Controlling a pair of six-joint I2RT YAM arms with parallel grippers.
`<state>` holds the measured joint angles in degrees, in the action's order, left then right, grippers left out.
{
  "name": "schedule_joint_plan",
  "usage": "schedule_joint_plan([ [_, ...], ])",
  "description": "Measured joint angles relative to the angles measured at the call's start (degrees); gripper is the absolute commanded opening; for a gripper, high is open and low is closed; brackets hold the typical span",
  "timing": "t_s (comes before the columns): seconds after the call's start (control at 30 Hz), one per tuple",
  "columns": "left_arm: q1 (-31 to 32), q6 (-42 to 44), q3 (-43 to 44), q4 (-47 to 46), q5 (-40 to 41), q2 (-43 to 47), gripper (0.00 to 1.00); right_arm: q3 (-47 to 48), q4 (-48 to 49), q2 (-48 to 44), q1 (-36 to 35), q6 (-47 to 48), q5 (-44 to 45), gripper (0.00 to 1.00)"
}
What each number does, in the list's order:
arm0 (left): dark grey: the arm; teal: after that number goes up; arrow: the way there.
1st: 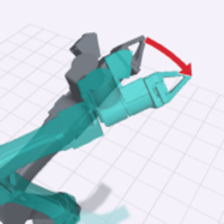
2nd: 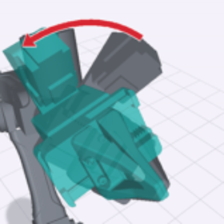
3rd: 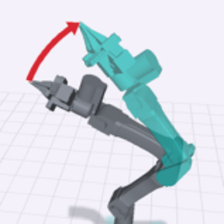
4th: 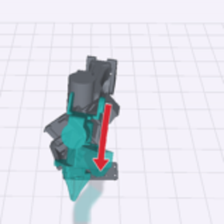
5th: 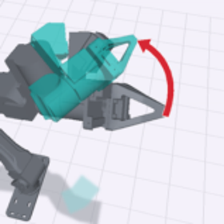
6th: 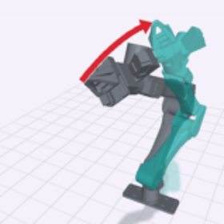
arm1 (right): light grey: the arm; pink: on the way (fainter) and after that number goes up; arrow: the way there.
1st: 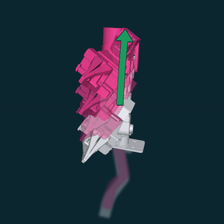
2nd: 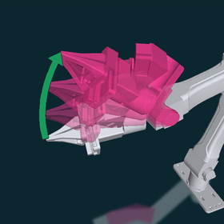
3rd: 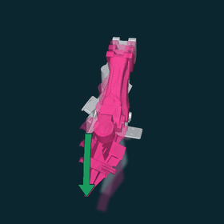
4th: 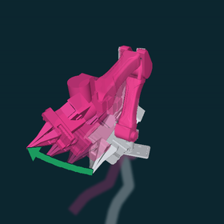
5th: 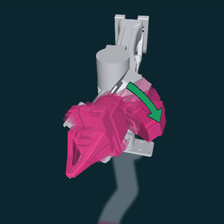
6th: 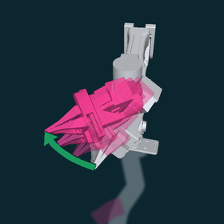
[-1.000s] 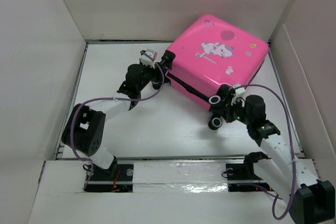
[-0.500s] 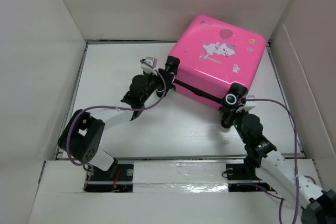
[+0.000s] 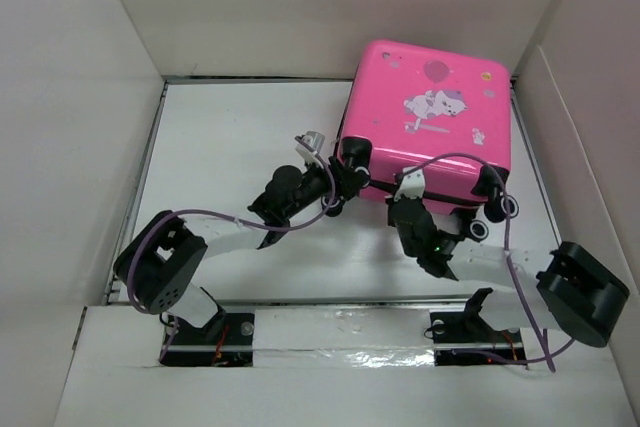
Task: Pack the luggage
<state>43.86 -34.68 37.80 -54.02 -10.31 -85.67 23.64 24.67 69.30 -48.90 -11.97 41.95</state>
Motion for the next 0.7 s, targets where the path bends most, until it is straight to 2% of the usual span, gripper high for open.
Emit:
schedule_joint_plan([
  [0.13,1.11,-4.44,-1.99,-2.73,-1.86,0.0,0.0,4.5,4.52,7.56,-1.33,1.03,-13.44,0.0],
  [0.23,0.79,-6.1,-5.18,-4.55,-0.57,2.25,0.0,5.55,9.07,10.78,-1.86,-1.18,-19.98,0.0],
  [0.47,0.37,-5.46,-12.22,0.94,3.32,14.99,0.0,6.25,19.71,15.87,-2.89,-3.5,-34.67,0.0],
  [0.57,0.37,-5.79,-13.33,3.06,3.45,18.12,0.0,6.16,20.81,15.54,-2.67,-3.23,-38.86,0.0],
  [0.7,1.46,-7.91,-13.44,1.9,1.53,18.05,0.0,3.67,20.35,11.67,-0.79,-2.73,-43.36,0.0],
])
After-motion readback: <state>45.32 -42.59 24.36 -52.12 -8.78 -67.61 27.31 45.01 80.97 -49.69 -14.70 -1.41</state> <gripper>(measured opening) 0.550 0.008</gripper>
